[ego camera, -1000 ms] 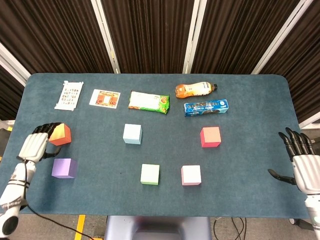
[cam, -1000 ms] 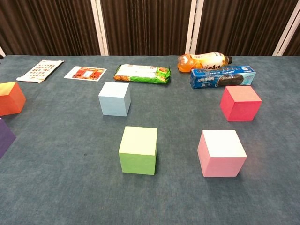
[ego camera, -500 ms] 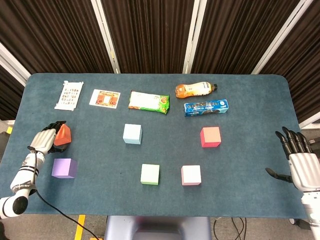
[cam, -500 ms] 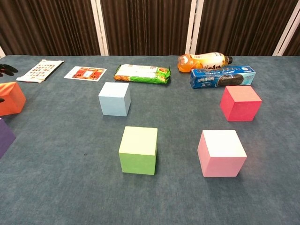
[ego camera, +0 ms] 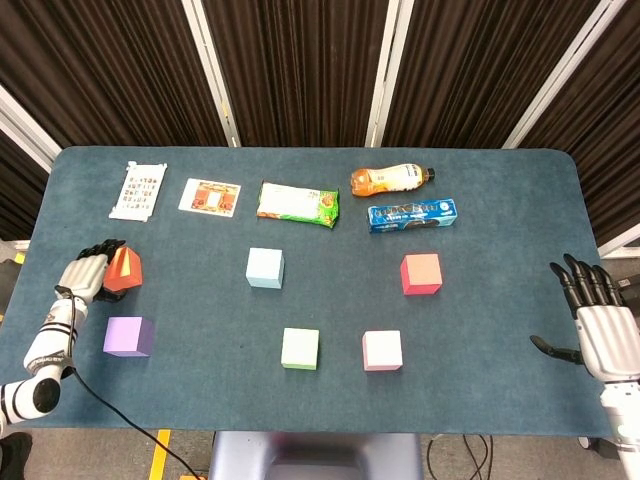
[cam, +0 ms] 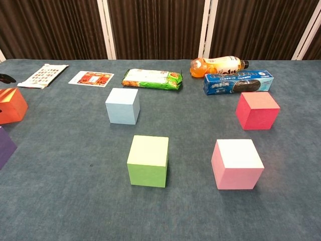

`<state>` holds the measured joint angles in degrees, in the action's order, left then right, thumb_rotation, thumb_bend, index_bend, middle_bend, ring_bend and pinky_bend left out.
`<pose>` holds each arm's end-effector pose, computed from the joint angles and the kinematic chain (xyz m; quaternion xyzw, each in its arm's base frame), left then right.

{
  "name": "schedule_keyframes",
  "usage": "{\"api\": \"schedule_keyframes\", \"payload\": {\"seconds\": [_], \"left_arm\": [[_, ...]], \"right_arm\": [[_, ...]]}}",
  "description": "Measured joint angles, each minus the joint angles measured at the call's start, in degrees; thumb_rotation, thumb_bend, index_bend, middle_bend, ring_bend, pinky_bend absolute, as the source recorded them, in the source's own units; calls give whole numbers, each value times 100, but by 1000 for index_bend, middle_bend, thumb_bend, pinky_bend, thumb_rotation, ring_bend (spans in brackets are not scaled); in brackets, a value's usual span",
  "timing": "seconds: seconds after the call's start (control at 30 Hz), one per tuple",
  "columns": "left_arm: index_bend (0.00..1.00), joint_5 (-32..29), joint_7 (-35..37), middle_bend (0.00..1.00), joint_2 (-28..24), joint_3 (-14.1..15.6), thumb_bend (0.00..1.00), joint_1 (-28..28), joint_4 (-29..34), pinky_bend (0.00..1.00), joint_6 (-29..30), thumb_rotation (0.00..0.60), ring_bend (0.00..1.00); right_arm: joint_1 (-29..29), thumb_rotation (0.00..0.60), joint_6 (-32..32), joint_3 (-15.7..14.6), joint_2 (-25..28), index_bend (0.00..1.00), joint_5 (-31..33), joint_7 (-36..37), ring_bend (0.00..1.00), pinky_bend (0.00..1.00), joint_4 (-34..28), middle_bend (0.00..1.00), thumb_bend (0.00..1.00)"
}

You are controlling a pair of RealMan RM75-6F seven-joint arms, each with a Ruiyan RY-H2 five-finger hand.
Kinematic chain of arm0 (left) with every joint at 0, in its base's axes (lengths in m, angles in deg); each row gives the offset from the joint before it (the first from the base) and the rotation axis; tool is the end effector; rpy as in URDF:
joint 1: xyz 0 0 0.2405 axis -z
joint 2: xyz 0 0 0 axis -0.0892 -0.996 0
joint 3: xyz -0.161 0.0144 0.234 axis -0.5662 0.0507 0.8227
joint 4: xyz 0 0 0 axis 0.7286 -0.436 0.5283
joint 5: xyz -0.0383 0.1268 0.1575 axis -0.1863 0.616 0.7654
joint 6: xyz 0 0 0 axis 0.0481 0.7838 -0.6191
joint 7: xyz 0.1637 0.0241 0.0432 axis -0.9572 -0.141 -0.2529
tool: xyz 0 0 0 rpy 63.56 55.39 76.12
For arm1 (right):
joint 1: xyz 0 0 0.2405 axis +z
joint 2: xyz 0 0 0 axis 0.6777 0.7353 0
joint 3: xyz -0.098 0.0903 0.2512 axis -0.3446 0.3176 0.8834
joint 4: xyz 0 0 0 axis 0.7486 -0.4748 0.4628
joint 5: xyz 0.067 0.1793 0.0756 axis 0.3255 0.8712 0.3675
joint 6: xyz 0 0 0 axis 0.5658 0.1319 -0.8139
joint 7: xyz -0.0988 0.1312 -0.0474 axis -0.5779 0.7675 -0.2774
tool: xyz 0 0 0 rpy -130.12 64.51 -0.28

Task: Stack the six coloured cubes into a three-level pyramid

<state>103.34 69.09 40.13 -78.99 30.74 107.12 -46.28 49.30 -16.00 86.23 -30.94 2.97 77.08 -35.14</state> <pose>-0.3496 0.4199 0.1060 -0.6139 -0.5203 -0.2421 0.5420 -0.3167 -0.2278 0.2037 0.6063 -0.3573 0.3947 0.5907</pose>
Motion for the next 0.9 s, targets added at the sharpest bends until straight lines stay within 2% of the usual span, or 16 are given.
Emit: {"api": "schedule_keyframes", "payload": {"seconds": [0.13,0.27,0.33,0.4,0.43,0.5,0.57,0.67,0.9], "left_arm": [[4,-43,8,32,44,19,328,31,-98,80,-63,600,8],[71,-93,46,122,147,19,317,64,-344,157,-148,600,95],[139,-116,105,198,263,-3,317,98,-596,223,-202,600,177],[245,-104,204,317,391,-37,316,137,-859,355,-247,600,301],[283,-80,263,356,443,-55,315,154,-955,421,-260,600,337],[332,38,391,426,512,-93,313,183,-1073,491,-254,600,397],[351,188,497,466,525,-124,312,200,-1074,508,-215,600,435],[360,512,655,474,471,-163,312,221,-913,523,-83,600,447],[362,1337,980,457,191,-243,313,367,29,496,246,600,436]], "right_arm": [[-1,600,-6,2,-5,0,5,-7,0,96,0,9,27],[-9,600,-4,-12,-24,0,18,-42,0,96,-10,9,28],[-22,600,-21,-16,-27,0,25,-70,0,96,-26,9,27],[-37,600,-42,-18,-27,0,38,-98,0,96,-52,9,27],[-43,600,-50,-18,-26,0,42,-111,0,96,-63,9,28],[-59,600,-77,-20,-19,0,45,-137,0,96,-91,9,27],[-76,600,-105,-22,-10,0,44,-156,0,96,-117,9,27],[-95,600,-131,-32,-7,0,35,-178,0,96,-138,9,27],[-108,600,-160,-63,-31,0,-44,-163,0,96,-143,9,27]]}}
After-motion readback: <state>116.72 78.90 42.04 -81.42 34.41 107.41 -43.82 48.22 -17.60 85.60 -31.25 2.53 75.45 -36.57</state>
